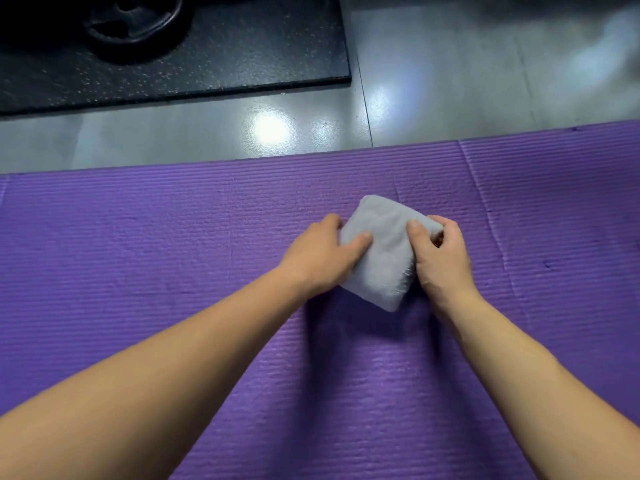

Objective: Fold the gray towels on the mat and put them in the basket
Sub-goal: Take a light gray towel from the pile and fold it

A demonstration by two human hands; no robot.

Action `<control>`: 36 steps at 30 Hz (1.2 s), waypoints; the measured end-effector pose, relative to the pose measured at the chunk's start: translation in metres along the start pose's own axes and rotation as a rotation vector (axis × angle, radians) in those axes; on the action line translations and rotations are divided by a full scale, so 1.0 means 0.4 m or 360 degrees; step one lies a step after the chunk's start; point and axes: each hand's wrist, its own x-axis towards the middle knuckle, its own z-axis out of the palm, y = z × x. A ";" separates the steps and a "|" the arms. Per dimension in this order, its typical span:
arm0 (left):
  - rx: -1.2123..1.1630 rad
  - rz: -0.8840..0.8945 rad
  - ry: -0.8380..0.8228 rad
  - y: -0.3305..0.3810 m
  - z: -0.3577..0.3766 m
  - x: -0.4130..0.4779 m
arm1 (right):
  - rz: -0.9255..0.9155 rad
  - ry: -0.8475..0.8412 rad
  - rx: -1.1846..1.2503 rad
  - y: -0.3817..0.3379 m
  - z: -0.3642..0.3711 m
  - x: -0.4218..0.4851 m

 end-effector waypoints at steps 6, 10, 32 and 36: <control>-0.0282 -0.0254 0.0046 -0.022 0.076 -0.062 | 0.0043 -0.0101 -0.0642 0.000 0.009 0.009; -0.0435 -0.0312 0.0046 -0.012 0.071 -0.052 | 0.0299 -0.0383 -0.0477 -0.010 -0.025 0.019; -0.1549 -0.0275 0.0136 -0.117 0.049 -0.082 | -0.0107 -0.0745 -0.0104 -0.006 0.046 -0.062; -0.1565 -0.0291 0.0245 -0.131 0.045 -0.095 | -0.0175 -0.0753 -0.0101 -0.009 0.078 -0.090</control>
